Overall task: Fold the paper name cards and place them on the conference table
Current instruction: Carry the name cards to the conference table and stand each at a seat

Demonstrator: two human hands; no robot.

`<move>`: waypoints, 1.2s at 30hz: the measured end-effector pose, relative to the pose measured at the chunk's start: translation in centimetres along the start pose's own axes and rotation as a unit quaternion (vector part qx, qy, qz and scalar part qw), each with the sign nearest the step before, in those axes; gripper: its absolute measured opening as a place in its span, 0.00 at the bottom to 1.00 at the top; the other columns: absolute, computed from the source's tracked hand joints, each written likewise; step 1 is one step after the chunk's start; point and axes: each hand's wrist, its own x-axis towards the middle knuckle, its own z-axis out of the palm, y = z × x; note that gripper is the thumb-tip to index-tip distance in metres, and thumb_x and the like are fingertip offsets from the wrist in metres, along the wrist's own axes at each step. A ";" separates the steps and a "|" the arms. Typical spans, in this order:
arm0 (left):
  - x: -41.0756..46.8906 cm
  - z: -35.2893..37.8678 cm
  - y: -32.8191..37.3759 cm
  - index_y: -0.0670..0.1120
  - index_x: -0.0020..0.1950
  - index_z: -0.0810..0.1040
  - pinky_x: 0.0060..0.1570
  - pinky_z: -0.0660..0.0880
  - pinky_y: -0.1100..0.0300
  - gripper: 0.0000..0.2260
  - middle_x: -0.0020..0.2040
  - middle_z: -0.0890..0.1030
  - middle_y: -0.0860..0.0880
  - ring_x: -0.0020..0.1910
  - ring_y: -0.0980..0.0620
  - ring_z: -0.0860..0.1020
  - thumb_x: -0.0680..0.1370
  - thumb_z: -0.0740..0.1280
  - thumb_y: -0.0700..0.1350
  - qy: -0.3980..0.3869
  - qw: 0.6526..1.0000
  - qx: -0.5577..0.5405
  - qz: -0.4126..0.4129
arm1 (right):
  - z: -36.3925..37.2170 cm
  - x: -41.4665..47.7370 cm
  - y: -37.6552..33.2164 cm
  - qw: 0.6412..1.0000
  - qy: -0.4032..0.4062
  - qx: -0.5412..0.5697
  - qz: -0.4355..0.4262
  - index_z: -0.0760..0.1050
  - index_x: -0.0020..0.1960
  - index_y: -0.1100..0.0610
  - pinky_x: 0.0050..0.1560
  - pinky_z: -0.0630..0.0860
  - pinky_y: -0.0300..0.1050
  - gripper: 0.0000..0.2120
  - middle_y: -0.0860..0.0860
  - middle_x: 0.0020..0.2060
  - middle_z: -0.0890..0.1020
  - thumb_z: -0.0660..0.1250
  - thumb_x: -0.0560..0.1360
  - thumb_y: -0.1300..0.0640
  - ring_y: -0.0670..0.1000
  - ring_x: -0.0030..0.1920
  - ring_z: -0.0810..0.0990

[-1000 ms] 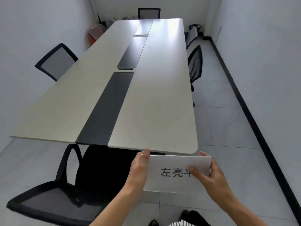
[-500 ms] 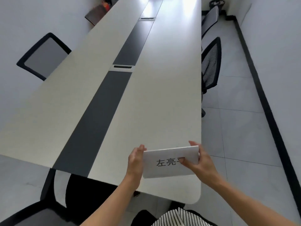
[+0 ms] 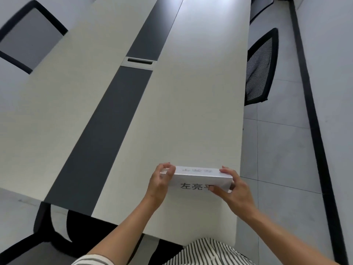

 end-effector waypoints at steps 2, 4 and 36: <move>0.3 -1.7 -0.1 0.57 0.63 0.72 0.48 0.74 0.65 0.29 0.61 0.75 0.54 0.54 0.53 0.78 0.64 0.71 0.63 -0.072 0.994 0.079 0.010 | -0.9 0.3 -1.1 0.994 -0.004 -0.110 0.000 0.73 0.62 0.44 0.52 0.78 0.46 0.31 0.43 0.63 0.77 0.76 0.62 0.38 0.50 0.53 0.79; 1.0 -3.3 -0.1 0.58 0.66 0.71 0.54 0.73 0.65 0.31 0.63 0.75 0.57 0.58 0.54 0.77 0.65 0.76 0.56 -0.116 0.974 0.186 0.050 | -1.9 0.9 -2.5 0.974 -0.015 -0.227 -0.020 0.75 0.63 0.45 0.56 0.75 0.49 0.31 0.45 0.63 0.78 0.74 0.62 0.36 0.50 0.59 0.77; 13.6 -27.4 -10.0 0.46 0.78 0.53 0.76 0.49 0.46 0.28 0.79 0.50 0.40 0.78 0.42 0.47 0.81 0.50 0.58 0.204 0.861 0.466 -0.025 | 20.5 17.7 -25.4 0.913 -0.082 -0.380 -0.124 0.75 0.61 0.39 0.47 0.71 0.45 0.17 0.49 0.52 0.83 0.66 0.73 0.43 0.55 0.52 0.79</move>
